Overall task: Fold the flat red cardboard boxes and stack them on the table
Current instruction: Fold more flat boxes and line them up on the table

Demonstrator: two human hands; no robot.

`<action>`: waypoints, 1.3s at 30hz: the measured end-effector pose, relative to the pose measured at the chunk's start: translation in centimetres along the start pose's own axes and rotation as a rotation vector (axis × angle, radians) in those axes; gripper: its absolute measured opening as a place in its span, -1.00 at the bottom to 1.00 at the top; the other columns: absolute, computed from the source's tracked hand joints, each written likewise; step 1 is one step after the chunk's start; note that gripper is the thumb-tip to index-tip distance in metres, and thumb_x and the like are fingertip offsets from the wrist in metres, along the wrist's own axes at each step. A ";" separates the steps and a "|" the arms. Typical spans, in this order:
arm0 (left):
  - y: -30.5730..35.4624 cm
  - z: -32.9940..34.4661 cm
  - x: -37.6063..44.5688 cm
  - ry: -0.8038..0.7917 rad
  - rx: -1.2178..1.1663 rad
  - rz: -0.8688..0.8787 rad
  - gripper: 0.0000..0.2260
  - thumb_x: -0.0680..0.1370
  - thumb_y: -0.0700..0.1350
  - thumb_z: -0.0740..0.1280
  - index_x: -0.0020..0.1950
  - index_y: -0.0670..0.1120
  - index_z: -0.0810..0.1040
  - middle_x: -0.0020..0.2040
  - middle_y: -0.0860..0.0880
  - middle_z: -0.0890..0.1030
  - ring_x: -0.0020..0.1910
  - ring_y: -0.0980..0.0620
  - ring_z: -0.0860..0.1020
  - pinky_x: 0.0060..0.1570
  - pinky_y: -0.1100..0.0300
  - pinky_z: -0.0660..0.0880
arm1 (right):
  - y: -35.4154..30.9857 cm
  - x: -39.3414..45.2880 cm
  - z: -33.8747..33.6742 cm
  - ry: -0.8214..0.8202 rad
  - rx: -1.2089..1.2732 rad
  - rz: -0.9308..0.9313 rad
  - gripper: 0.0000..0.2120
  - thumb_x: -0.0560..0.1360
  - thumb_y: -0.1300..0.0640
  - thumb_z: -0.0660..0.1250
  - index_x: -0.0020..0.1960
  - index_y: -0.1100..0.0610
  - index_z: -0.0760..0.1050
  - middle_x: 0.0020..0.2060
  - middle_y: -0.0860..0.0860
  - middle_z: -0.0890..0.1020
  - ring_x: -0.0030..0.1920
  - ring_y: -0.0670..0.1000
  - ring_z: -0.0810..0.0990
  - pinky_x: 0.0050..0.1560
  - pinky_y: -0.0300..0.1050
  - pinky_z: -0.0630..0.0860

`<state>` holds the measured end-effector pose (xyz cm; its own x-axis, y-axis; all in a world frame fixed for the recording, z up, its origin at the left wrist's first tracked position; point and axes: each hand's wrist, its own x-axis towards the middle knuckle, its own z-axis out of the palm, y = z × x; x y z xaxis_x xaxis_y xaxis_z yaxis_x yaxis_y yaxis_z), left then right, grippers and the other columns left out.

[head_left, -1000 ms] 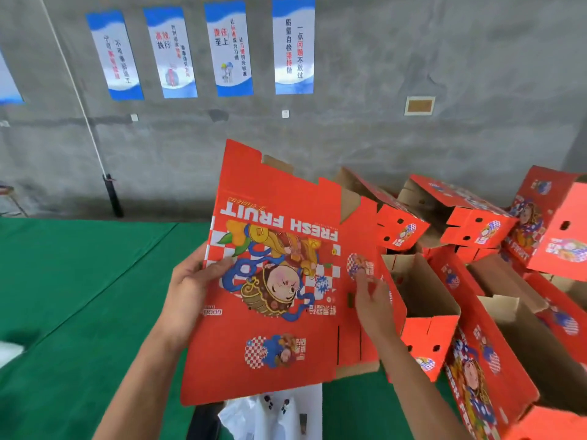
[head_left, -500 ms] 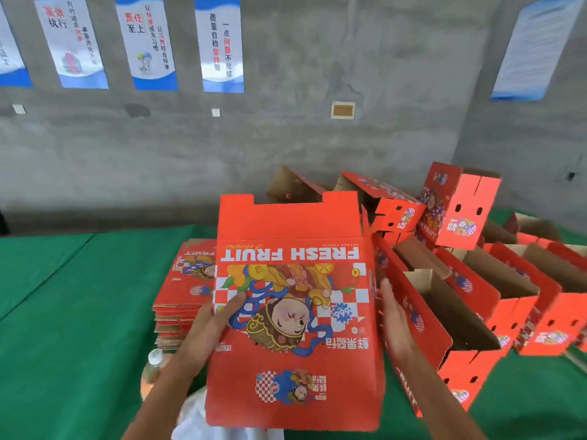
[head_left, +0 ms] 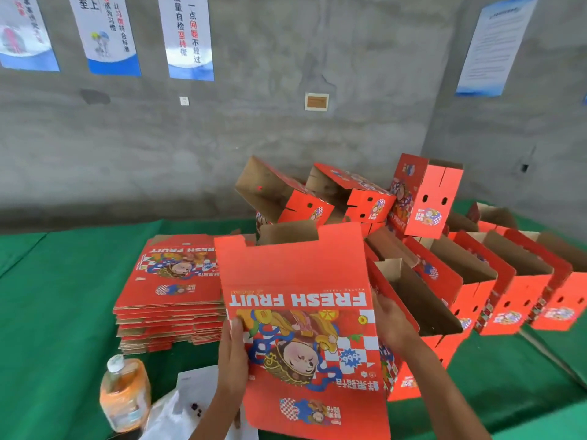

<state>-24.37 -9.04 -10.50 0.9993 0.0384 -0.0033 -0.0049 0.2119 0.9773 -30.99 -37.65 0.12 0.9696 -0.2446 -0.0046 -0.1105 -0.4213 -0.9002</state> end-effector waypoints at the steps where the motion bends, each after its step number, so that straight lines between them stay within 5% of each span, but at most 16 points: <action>1: -0.2 0.3 -0.3 0.002 -0.019 -0.006 -0.27 0.48 0.55 0.18 0.51 0.15 0.43 0.32 0.06 0.64 0.30 -0.01 0.62 0.16 0.06 0.64 | 0.2 0.4 -0.6 -0.045 0.066 0.057 -0.43 0.58 -0.49 -0.01 0.12 -0.16 0.61 -0.04 -0.06 0.77 0.02 -0.03 0.75 0.23 0.14 0.56; 4: -0.8 1.2 -0.5 0.008 -0.072 -0.020 -0.39 0.59 0.45 0.14 0.54 0.15 0.36 0.38 -0.03 0.59 0.35 -0.14 0.58 0.29 -0.24 0.54 | 1.1 1.4 -1.8 -0.099 0.250 0.153 -0.30 0.43 -0.67 -0.02 0.20 -0.27 0.60 0.06 0.00 0.76 0.12 0.00 0.73 0.27 0.11 0.50; 8: -1.1 2.3 -1.1 0.003 -0.030 0.006 -0.53 0.58 0.45 0.15 0.44 0.33 0.39 0.31 0.13 0.61 0.27 0.07 0.62 0.12 0.10 0.63 | 4.1 1.8 -0.7 -0.068 0.399 0.151 -0.11 0.40 -0.67 0.07 0.31 -0.01 0.62 0.16 0.16 0.71 0.22 0.12 0.69 0.36 0.14 0.45; 10: -0.9 2.5 -1.0 -0.028 0.038 0.060 -0.57 0.58 0.46 0.16 0.40 0.37 0.39 0.26 0.17 0.61 0.22 0.11 0.64 0.00 0.20 0.65 | 5.7 1.9 -0.1 0.025 0.438 0.150 -0.10 0.39 -0.67 0.13 0.53 -0.13 0.40 0.37 0.04 0.60 0.38 0.05 0.57 0.48 0.24 0.37; 12: -0.3 2.6 -0.7 -0.055 0.123 0.133 -0.50 0.56 0.48 0.13 0.46 0.36 0.35 0.30 0.23 0.58 0.27 0.13 0.61 0.07 0.20 0.64 | 6.4 2.0 0.1 0.070 0.426 0.144 -0.19 0.37 -0.64 0.22 0.51 -0.31 0.30 0.47 -0.10 0.47 0.46 0.01 0.46 0.49 0.27 0.36; 16: 0.9 2.5 1.2 -0.111 0.278 0.244 -0.49 0.57 0.48 0.08 0.50 0.41 0.31 0.52 0.30 0.35 0.50 0.20 0.37 0.42 0.02 0.45 | 7.0 3.6 -0.6 0.200 0.481 0.182 -0.37 0.34 -0.42 0.50 0.36 -0.32 0.47 0.28 -0.02 0.64 0.25 0.05 0.64 0.27 0.20 0.59; 20: 1.6 2.1 3.0 -0.288 0.421 0.298 -0.46 0.53 0.51 0.15 0.51 0.49 0.24 0.57 0.37 0.22 0.55 0.25 0.27 0.41 -0.06 0.49 | 7.3 5.1 -1.8 0.282 0.347 0.130 -0.49 0.45 -0.33 0.42 0.35 -0.19 0.52 0.06 0.04 0.71 0.10 0.06 0.69 0.24 0.26 0.61; 24: 2.6 1.1 4.7 -0.490 0.800 0.569 -0.53 0.60 0.41 0.20 0.51 0.44 0.30 0.67 0.27 0.00 0.66 0.17 -0.03 0.41 -0.21 0.38 | 7.3 6.6 -3.9 0.251 0.137 0.110 -0.54 0.45 -0.21 0.53 0.28 -0.16 0.49 -0.01 -0.15 0.69 -0.07 -0.06 0.72 -0.12 -0.10 0.71; 27: 3.9 1.0 6.0 -0.461 1.090 0.790 -0.49 0.61 0.41 0.18 0.53 0.29 0.41 0.69 0.19 -0.04 0.68 0.10 -0.09 0.53 -0.27 0.19 | 7.5 7.5 -4.7 0.164 -0.148 0.065 -0.71 0.58 -0.13 0.43 0.26 -0.12 0.52 -0.06 -0.10 0.72 -0.11 -0.03 0.73 0.04 0.02 0.69; 29: 4.0 1.5 6.3 -0.408 1.254 0.898 -0.49 0.64 0.41 0.11 0.26 0.15 0.67 0.70 0.15 0.03 0.68 0.04 -0.06 0.58 -0.27 0.14 | 8.2 7.9 -4.8 0.192 -0.266 0.049 -0.77 0.66 -0.07 0.32 0.27 -0.03 0.54 -0.02 -0.06 0.70 -0.04 0.01 0.70 0.15 0.12 0.65; 31: 4.3 2.0 6.3 -0.223 1.322 0.785 -0.38 0.58 0.48 0.09 0.10 0.05 0.72 0.68 0.09 0.14 0.67 0.01 0.01 0.59 -0.23 0.14 | 9.0 7.9 -4.8 0.213 -0.176 0.068 -0.77 0.68 -0.05 0.28 0.27 0.02 0.55 -0.02 -0.07 0.71 -0.02 0.02 0.70 0.16 0.17 0.65; 35: 3.8 2.8 6.1 -0.072 1.471 0.479 -0.35 0.49 0.54 0.17 0.41 0.16 0.48 0.63 0.00 0.17 0.61 -0.17 0.09 0.54 -0.17 0.25 | 10.9 6.6 -4.4 0.142 0.192 0.052 -0.61 0.64 -0.10 0.32 0.44 -0.07 0.43 0.02 -0.18 0.72 0.04 -0.06 0.73 0.03 0.00 0.70; 39: 3.2 5.1 5.7 -0.133 1.478 0.424 -0.42 0.60 0.34 0.22 0.56 0.12 0.34 0.69 0.03 0.02 0.68 -0.12 -0.10 0.57 -0.11 0.21 | 10.2 5.8 -2.8 0.040 0.209 -0.136 -0.28 0.69 0.36 0.19 0.59 -0.34 0.17 0.46 -0.28 0.42 0.38 -0.21 0.50 0.18 -0.09 0.64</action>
<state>-18.53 -13.11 -6.35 0.9307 -0.2575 0.2596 -0.3192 -0.9185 0.2333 -27.10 -45.85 -7.86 0.9625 -0.2344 0.1365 0.0722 -0.2637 -0.9619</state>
